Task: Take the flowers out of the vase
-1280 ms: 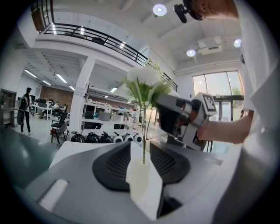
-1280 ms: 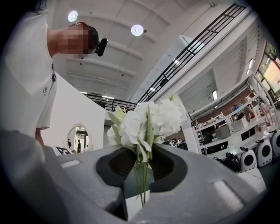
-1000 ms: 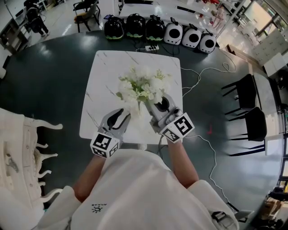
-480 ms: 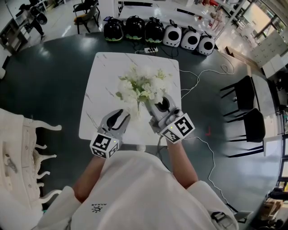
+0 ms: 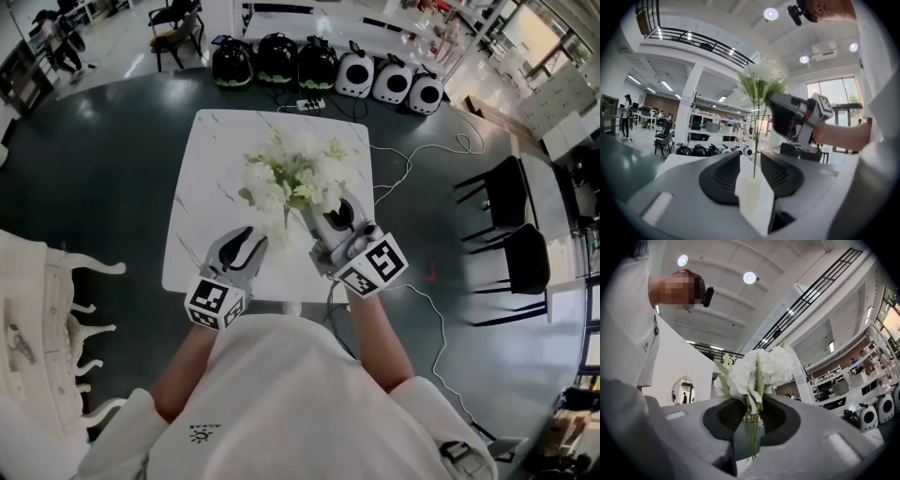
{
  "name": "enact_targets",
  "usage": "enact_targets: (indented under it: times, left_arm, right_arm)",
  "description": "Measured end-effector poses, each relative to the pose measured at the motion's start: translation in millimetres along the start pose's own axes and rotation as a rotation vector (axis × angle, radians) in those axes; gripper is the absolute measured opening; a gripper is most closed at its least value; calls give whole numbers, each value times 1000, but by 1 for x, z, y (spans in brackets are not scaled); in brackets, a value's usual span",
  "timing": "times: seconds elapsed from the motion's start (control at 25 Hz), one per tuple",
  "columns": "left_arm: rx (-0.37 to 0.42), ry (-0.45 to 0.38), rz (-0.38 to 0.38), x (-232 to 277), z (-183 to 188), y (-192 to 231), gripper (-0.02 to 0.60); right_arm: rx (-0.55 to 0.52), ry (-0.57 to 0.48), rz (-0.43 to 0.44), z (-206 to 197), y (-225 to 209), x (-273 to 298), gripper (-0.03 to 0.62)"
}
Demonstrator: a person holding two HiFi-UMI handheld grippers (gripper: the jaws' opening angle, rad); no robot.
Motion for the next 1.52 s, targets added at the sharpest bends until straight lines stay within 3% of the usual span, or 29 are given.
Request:
enact_targets:
  times: [0.6,1.52]
  left_arm:
    - [9,-15,-6,2,9,2,103]
    - [12,-6,-41,-2,3,4,103]
  right_arm:
    - [-22,-27,-3,21,7,-7,78]
    - [0,-56,-144,12,-4,-56,77]
Point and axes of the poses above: the fingertips, and each gripper's own axes: x forward along the fingers, y to its left, z out of its top, the point moved 7 cm from there along -x, backward along the fingers, and after that the axes turned 14 degrees about x, right-handed, at the moved point
